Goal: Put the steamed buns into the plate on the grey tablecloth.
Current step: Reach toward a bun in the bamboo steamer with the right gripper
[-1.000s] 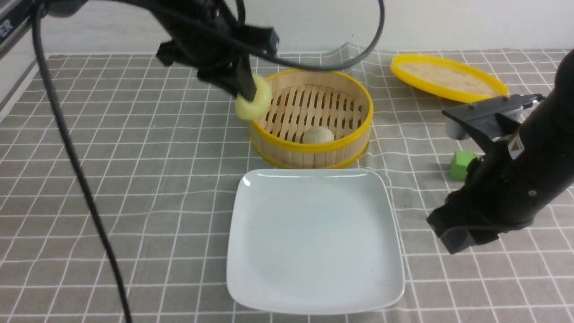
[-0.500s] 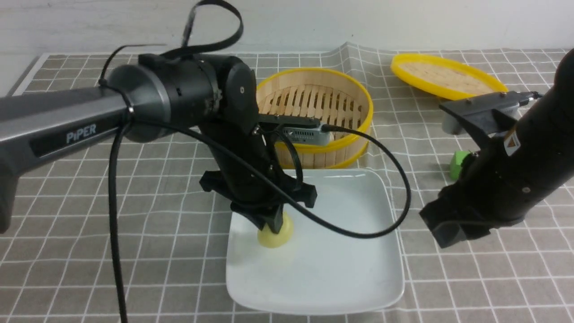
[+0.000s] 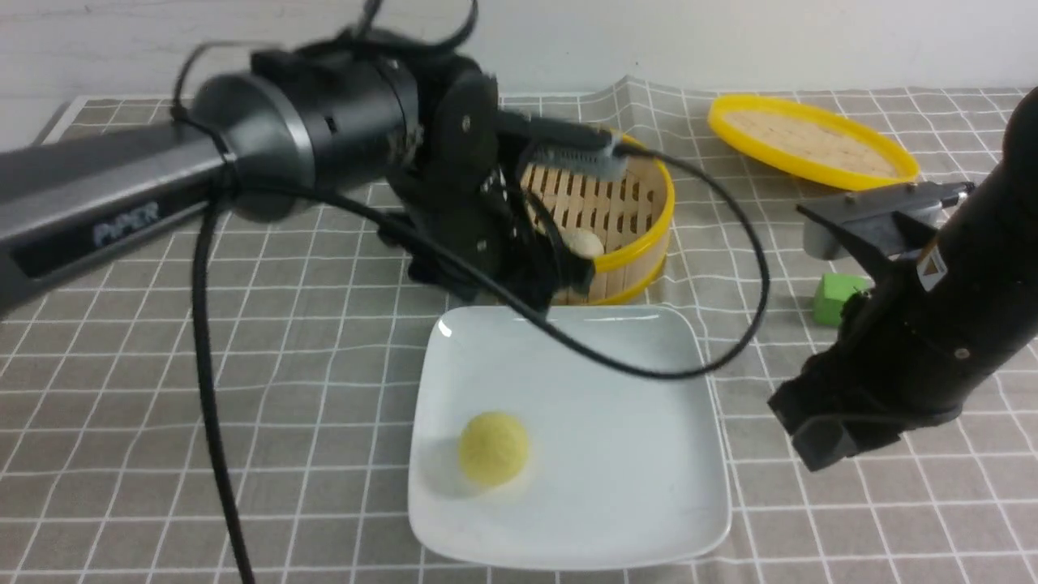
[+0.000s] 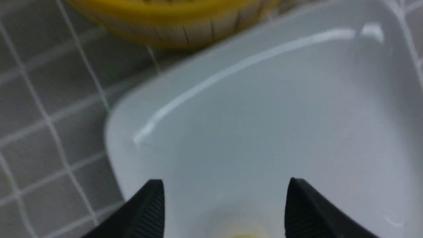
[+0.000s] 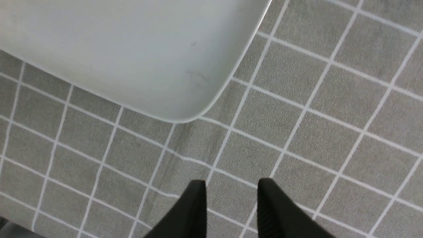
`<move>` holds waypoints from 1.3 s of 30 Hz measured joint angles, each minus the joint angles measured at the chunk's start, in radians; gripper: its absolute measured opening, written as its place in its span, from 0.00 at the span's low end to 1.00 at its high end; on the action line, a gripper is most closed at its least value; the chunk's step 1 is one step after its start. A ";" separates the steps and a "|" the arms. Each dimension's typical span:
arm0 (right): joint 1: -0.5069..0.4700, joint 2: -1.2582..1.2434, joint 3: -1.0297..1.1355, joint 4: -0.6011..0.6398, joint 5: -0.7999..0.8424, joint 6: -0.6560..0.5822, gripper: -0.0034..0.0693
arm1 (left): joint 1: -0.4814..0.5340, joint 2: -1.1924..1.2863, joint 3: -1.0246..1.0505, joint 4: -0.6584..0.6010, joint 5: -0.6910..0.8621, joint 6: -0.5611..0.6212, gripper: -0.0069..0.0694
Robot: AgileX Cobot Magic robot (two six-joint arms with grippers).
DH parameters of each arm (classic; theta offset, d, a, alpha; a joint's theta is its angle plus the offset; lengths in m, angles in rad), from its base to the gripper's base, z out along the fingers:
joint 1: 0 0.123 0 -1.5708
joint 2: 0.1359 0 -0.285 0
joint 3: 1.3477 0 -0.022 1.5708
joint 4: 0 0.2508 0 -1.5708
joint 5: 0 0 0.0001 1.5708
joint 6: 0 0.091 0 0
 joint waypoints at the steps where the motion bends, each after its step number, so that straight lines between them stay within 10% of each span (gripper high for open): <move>1: 0.000 0.002 -0.001 -0.001 0.007 0.000 0.37 | 0.013 -0.022 -0.060 0.039 0.031 -0.018 0.62; 9: 0.000 0.146 -0.169 -0.007 0.102 -0.042 0.37 | 0.230 -0.059 -0.240 0.154 0.298 -0.061 0.11; 17: 0.000 0.472 -0.578 -0.007 0.009 -0.046 0.40 | 0.397 -0.049 -0.189 0.101 0.353 -0.004 0.09; 29: 0.000 0.786 -0.976 -0.023 -0.057 -0.046 0.72 | 0.397 -0.049 -0.151 0.046 0.353 0.004 0.10; 39: 0.000 0.868 -0.983 -0.043 -0.140 -0.050 0.61 | 0.397 -0.049 -0.151 0.046 0.353 0.004 0.12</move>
